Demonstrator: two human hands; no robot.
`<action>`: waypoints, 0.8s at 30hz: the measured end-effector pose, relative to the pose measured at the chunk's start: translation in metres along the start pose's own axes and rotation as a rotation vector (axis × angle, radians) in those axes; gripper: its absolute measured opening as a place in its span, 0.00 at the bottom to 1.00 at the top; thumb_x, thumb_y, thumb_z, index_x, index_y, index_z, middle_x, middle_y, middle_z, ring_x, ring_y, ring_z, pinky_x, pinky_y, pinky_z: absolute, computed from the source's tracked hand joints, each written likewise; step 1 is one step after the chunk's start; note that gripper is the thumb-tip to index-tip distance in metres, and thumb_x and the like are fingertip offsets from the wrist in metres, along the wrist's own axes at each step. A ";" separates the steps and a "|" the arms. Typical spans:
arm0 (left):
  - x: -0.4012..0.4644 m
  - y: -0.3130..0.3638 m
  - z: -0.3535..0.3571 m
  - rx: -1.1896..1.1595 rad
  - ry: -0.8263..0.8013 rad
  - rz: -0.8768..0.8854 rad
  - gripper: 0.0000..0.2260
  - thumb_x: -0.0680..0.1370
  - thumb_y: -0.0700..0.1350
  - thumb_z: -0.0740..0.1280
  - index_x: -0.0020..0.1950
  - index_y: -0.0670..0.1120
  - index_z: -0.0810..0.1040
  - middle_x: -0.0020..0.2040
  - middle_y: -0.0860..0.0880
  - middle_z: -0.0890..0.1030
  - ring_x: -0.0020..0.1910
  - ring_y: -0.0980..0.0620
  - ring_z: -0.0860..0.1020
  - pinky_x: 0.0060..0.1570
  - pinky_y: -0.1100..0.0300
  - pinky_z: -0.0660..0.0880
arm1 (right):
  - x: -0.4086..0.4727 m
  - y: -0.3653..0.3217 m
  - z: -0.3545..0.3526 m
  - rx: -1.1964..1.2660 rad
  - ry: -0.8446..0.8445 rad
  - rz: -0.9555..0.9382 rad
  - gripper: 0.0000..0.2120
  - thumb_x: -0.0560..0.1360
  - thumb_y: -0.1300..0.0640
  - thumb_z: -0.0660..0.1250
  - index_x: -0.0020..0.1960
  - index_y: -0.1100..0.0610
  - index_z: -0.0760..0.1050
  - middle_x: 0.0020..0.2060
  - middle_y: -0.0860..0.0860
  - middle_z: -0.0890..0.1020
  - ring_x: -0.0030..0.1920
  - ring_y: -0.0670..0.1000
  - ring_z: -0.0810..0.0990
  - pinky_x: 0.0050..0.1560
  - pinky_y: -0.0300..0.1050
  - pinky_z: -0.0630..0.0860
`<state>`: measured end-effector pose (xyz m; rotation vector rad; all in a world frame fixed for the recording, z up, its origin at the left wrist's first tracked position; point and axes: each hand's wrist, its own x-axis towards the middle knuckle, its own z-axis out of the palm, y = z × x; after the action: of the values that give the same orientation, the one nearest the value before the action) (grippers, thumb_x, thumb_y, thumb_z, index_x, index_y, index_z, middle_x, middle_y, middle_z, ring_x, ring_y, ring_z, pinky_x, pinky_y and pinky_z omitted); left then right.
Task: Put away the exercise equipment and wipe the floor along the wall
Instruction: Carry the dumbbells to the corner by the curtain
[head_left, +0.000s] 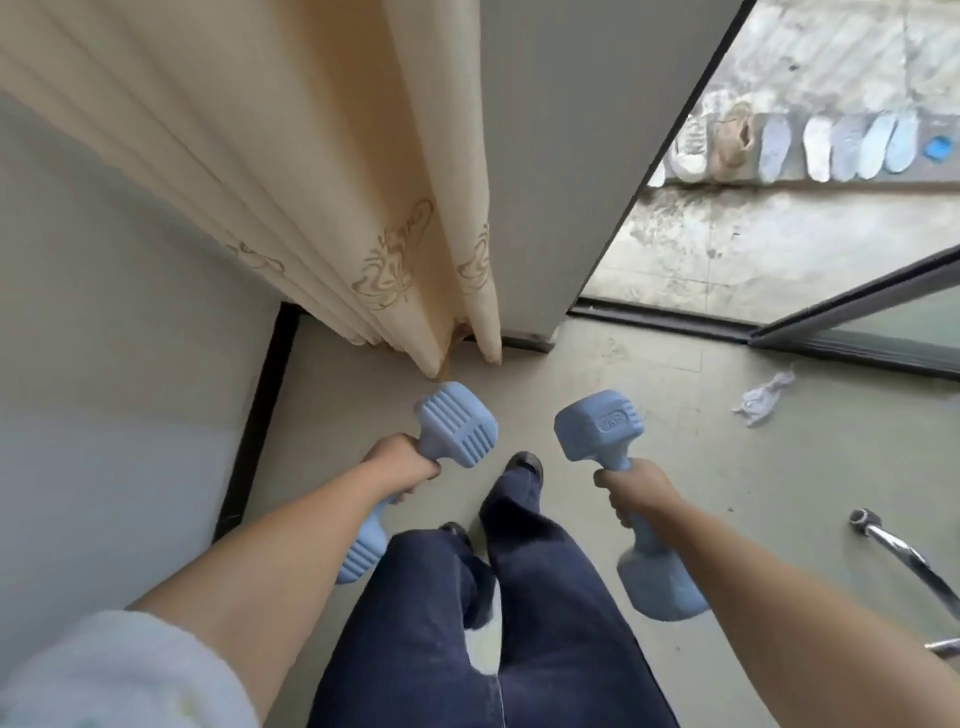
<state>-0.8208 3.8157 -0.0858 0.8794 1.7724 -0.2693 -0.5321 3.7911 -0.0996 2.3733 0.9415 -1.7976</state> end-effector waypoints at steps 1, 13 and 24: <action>0.020 0.006 0.001 0.001 -0.011 -0.009 0.03 0.72 0.41 0.65 0.39 0.44 0.73 0.28 0.46 0.71 0.26 0.48 0.68 0.27 0.62 0.66 | 0.019 -0.004 0.000 0.013 -0.035 0.026 0.07 0.71 0.63 0.62 0.36 0.61 0.68 0.26 0.56 0.72 0.25 0.53 0.68 0.29 0.42 0.65; 0.335 0.032 0.100 0.081 0.016 -0.136 0.08 0.74 0.43 0.65 0.35 0.42 0.72 0.29 0.46 0.75 0.26 0.49 0.71 0.28 0.62 0.68 | 0.336 0.020 0.087 0.156 -0.058 0.177 0.06 0.72 0.62 0.63 0.38 0.61 0.69 0.28 0.56 0.73 0.25 0.52 0.68 0.28 0.40 0.65; 0.549 0.043 0.200 -0.170 0.053 -0.093 0.07 0.73 0.41 0.65 0.36 0.41 0.72 0.29 0.45 0.73 0.24 0.49 0.70 0.29 0.62 0.68 | 0.543 0.045 0.149 0.515 -0.004 0.197 0.07 0.73 0.64 0.63 0.38 0.59 0.67 0.29 0.56 0.71 0.26 0.52 0.68 0.28 0.40 0.66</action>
<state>-0.7229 3.9674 -0.6430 0.6900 1.8585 -0.1532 -0.5558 3.9432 -0.6431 2.6097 0.2390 -2.1621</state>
